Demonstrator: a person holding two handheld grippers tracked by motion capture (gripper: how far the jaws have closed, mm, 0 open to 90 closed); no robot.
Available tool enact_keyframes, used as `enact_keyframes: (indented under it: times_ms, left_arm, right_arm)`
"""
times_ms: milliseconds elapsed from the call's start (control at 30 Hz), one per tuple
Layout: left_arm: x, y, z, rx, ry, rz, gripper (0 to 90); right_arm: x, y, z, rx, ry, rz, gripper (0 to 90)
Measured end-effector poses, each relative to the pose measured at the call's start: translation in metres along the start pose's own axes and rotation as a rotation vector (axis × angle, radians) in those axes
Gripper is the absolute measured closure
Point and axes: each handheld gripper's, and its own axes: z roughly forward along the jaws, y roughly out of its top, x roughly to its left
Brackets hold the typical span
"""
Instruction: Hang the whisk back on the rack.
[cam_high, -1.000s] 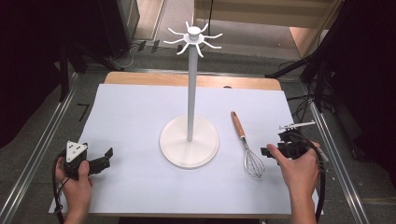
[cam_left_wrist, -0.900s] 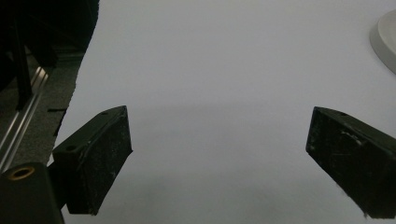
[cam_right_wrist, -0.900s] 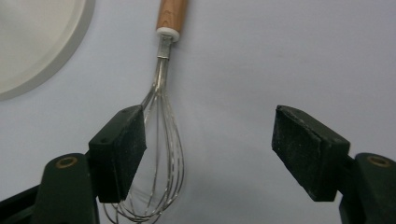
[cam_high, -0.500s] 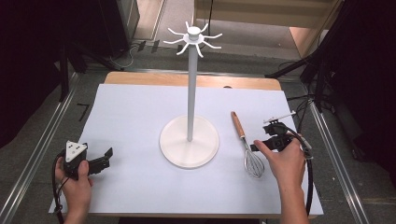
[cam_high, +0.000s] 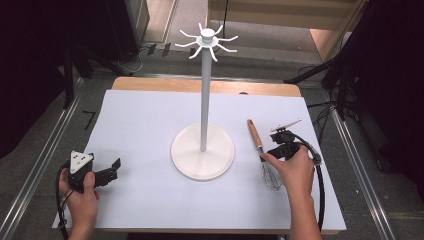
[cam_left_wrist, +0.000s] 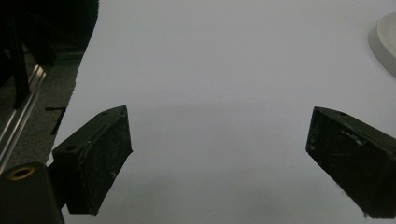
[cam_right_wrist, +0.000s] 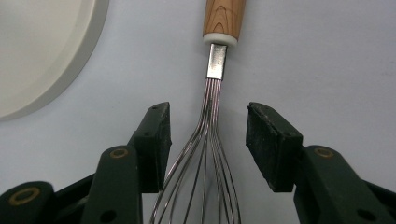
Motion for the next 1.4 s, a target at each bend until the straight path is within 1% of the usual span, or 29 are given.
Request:
enact_keyframes:
  times_ms: [100,133,200,233,267,300,367,433,467,533,667,767,800,833,1000,1033,1100,1133,1167,1200,1233,1267,1300,1333,1367,1400]
  left_arm:
    - [0.000,0.000,0.000,0.003,0.000,-0.001,7.2]
    - [0.000,0.000,0.000,0.002,0.001,0.001,7.1]
    - [0.000,0.000,0.000,0.003,0.001,0.002,7.1]
    - [0.000,0.000,0.000,0.003,0.000,0.000,7.2]
    - [0.000,0.000,0.000,0.003,0.000,0.000,7.2]
    - [0.000,0.000,0.000,0.004,0.000,0.000,7.1]
    - [0.000,0.000,0.000,0.004,0.001,0.001,7.1]
    - [0.000,0.000,0.000,0.004,0.002,0.002,7.2]
    - [0.000,0.000,0.000,0.005,0.002,0.003,7.2]
    - [0.000,0.000,0.000,0.004,0.002,0.002,7.2]
    - [0.000,0.000,0.000,0.002,0.001,0.009,7.2]
    - [-0.001,0.000,0.000,0.004,0.005,0.012,7.2]
    - [-0.001,0.000,0.000,0.004,0.005,0.012,7.2]
    - [-0.001,0.000,0.000,0.006,0.006,0.016,7.2]
    - [-0.001,0.000,0.000,0.007,0.008,0.017,7.2]
    - [-0.001,0.000,0.000,0.004,0.005,0.016,7.2]
    - [-0.001,0.000,0.000,0.003,0.005,0.015,7.2]
    - [-0.001,0.000,0.000,0.002,0.005,0.015,7.2]
    - [-0.001,0.000,0.001,0.002,0.004,0.015,7.2]
    - [-0.001,0.000,0.001,0.005,0.005,0.016,7.2]
    - [-0.001,0.000,0.001,0.009,0.007,0.017,7.2]
    - [-0.001,0.000,0.001,0.009,0.007,0.017,7.2]
    - [-0.002,0.000,0.001,0.011,0.008,0.019,7.2]
    - [-0.002,0.000,0.001,0.010,0.009,0.022,7.1]
    - [-0.002,0.000,0.001,0.011,0.011,0.022,7.2]
    - [-0.002,0.000,0.001,0.013,0.012,0.023,7.2]
  right_arm:
    - [0.002,0.002,0.004,0.015,-0.002,0.009,52.8]
    - [0.003,0.003,0.007,0.030,-0.002,0.020,53.3]
    - [0.003,0.004,0.007,0.034,-0.002,0.021,53.9]
    - [0.004,0.005,0.010,0.037,-0.006,0.033,55.2]
    - [0.004,0.005,0.010,0.037,-0.006,0.033,55.2]
    - [0.005,0.005,0.010,0.029,-0.002,0.022,58.1]
    - [0.005,0.005,0.012,0.038,0.000,0.024,63.5]
    - [0.006,0.005,0.013,0.042,-0.002,0.030,64.9]
    - [0.007,0.006,0.017,0.056,-0.008,0.036,67.9]
    - [0.007,0.006,0.018,0.058,-0.013,0.038,69.4]
    - [0.011,0.007,0.024,0.068,-0.057,0.033,76.4]
    - [0.013,0.008,0.024,0.083,-0.074,0.050,77.7]
    - [0.013,0.008,0.024,0.083,-0.074,0.050,77.7]
    - [0.014,0.008,0.025,0.083,-0.084,0.042,78.2]
    - [0.016,0.008,0.026,0.078,-0.107,0.060,81.2]
    - [0.018,0.008,0.026,0.075,-0.123,0.044,82.2]
    - [0.019,0.008,0.026,0.074,-0.128,0.047,82.4]
    - [0.019,0.006,0.026,0.055,-0.131,0.043,82.8]
    - [0.019,0.006,0.026,0.055,-0.131,0.043,82.8]
    - [0.019,0.005,0.026,0.043,-0.123,0.051,83.0]
    - [0.016,0.000,0.024,0.014,-0.088,0.053,83.5]
    - [0.015,-0.002,0.023,0.003,-0.076,0.059,83.7]
    - [0.015,-0.002,0.023,0.003,-0.076,0.059,83.7]
    - [0.012,-0.007,0.023,-0.036,-0.057,0.065,84.0]
    - [0.012,-0.009,0.022,-0.043,-0.053,0.070,84.1]
    - [0.011,-0.011,0.022,-0.055,-0.055,0.064,84.2]
